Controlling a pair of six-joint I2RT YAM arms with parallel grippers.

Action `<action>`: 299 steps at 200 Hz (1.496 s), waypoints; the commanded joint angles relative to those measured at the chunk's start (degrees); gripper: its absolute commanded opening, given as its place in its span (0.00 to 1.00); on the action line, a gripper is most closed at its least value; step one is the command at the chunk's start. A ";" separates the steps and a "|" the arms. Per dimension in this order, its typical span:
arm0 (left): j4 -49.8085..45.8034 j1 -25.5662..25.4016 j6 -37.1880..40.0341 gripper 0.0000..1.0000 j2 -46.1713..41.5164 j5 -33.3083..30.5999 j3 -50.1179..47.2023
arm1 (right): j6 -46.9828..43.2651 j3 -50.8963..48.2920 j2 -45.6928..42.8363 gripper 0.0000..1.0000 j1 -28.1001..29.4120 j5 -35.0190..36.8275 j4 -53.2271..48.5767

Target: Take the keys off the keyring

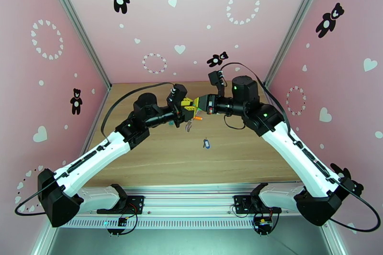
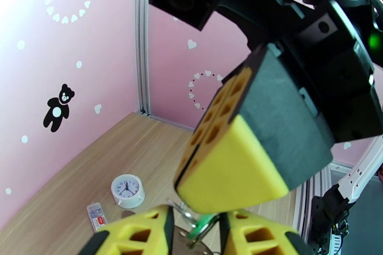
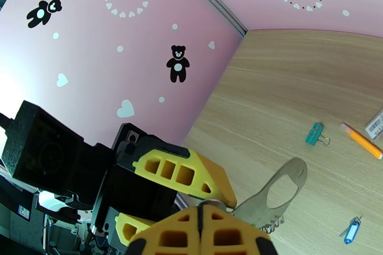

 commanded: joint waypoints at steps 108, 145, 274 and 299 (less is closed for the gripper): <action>-1.81 1.67 2.85 0.37 0.73 6.83 1.71 | 1.34 -0.20 -1.02 0.00 0.39 -2.72 4.24; 0.15 1.74 3.05 0.36 0.77 7.44 1.79 | 1.97 -1.58 -1.57 0.00 0.39 -2.49 4.92; -4.71 1.71 8.62 0.26 0.11 6.20 2.71 | -0.62 0.74 -1.19 0.00 0.40 0.01 0.82; -3.85 1.77 8.37 0.35 0.38 5.46 3.13 | -0.19 0.72 -0.82 0.00 0.40 -0.75 1.15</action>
